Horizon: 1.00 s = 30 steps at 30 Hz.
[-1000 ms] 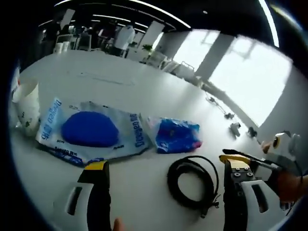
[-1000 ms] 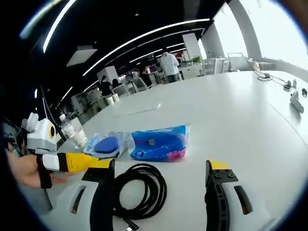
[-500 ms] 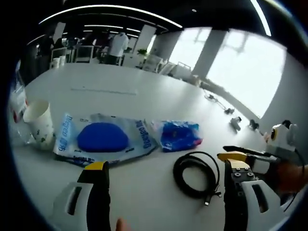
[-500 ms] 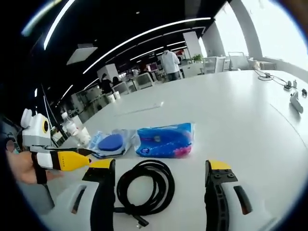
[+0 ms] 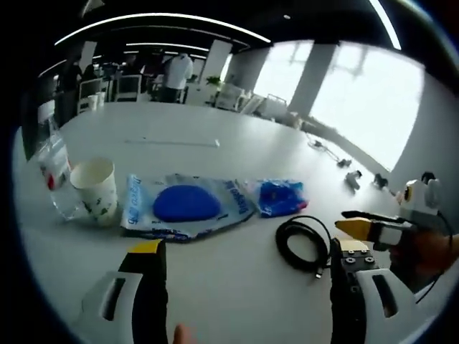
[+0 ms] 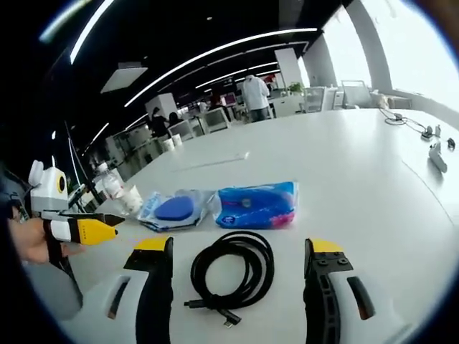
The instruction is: Arrange the tabletop items into an orderly group along one side of the table until the central work area is clear of visible clutter.
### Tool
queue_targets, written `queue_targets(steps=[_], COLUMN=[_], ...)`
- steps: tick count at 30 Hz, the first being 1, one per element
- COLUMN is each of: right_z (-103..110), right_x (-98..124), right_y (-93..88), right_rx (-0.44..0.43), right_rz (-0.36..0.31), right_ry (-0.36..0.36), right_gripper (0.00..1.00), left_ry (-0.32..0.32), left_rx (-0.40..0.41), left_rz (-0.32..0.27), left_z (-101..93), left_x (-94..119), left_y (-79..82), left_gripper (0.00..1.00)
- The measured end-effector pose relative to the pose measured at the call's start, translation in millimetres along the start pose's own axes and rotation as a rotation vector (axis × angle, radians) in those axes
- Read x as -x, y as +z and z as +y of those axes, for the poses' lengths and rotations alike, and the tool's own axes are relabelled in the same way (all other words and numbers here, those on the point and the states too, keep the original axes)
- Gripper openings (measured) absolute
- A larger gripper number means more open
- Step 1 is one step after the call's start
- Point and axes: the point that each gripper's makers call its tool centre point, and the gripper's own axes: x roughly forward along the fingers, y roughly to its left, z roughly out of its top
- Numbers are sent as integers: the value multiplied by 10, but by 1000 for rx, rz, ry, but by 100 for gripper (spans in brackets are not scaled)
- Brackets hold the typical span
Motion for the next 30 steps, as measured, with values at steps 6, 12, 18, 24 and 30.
queue_targets(steps=[6,12,18,24,30], right_z=[2,19,38,38,120], right_x=[56,134,228,382,453], right_y=[20,8,-62,-149,-194], right_rx=[5,12,23,36,30], right_rz=[-8,-12,0,10,13], right_ry=[-18,-36,-52,-75,-85], right_gripper=[73,73,72,71,71], left_ry=[22,34,40,44,50], left_rx=[-5,-11,-4,-19,-17], left_rz=[-1,2,3,4,6], left_z=[214,411,604,819,1023], left_x=[203,418,634,881,1131], left_y=[4,-37,-63,-82,-130], left_gripper=[92,90,89,89,88])
